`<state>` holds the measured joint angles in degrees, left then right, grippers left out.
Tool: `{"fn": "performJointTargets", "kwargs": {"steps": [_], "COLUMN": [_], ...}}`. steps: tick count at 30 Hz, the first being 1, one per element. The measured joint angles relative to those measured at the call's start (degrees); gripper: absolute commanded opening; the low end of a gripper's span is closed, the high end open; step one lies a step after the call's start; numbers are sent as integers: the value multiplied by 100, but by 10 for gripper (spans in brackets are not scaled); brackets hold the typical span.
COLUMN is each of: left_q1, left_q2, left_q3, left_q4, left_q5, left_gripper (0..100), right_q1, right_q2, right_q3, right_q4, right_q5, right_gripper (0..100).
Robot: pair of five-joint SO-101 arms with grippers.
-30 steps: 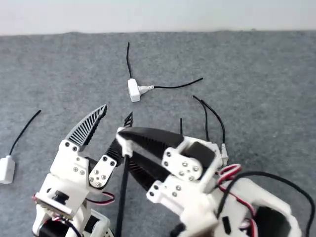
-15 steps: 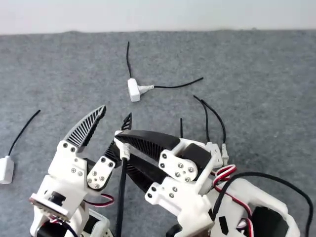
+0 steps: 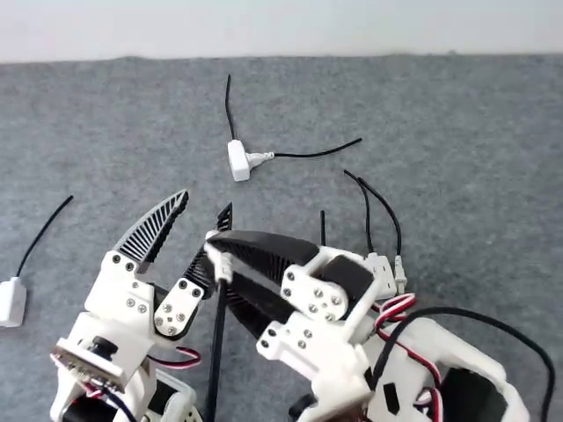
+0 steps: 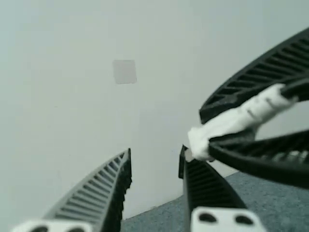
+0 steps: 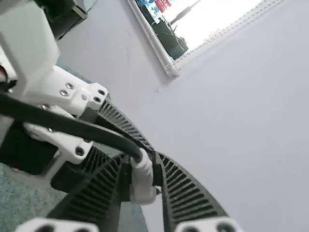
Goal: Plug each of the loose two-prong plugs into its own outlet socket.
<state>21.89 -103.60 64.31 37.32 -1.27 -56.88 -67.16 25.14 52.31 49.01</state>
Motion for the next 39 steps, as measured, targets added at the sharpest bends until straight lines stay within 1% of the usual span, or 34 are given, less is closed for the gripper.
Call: {"fn": "performJointTargets", "kwargs": {"steps": [5, 17, 25, 28, 34, 39], "left_q1": [-9, 0, 0, 0, 0, 0], "left_q2": [0, 0, 0, 0, 0, 0], "left_q3": [0, 0, -9, 9, 79, 79], "left_q4": [9, 114, 105, 105, 105, 105], "left_q5": [0, 0, 0, 0, 0, 0], "left_gripper": [162, 162, 162, 162, 162, 162], "right_q1": [149, 211, 229, 193, -149, -185], "right_q2": [-26, -510, -334, -132, 132, 132], "right_q3": [-70, 255, 290, 290, 290, 290], "right_q4": [246, 352, -378, -440, -484, -457], "right_q5": [0, 0, 0, 0, 0, 0], "right_gripper": [9, 9, 9, 9, 9, 9]}}
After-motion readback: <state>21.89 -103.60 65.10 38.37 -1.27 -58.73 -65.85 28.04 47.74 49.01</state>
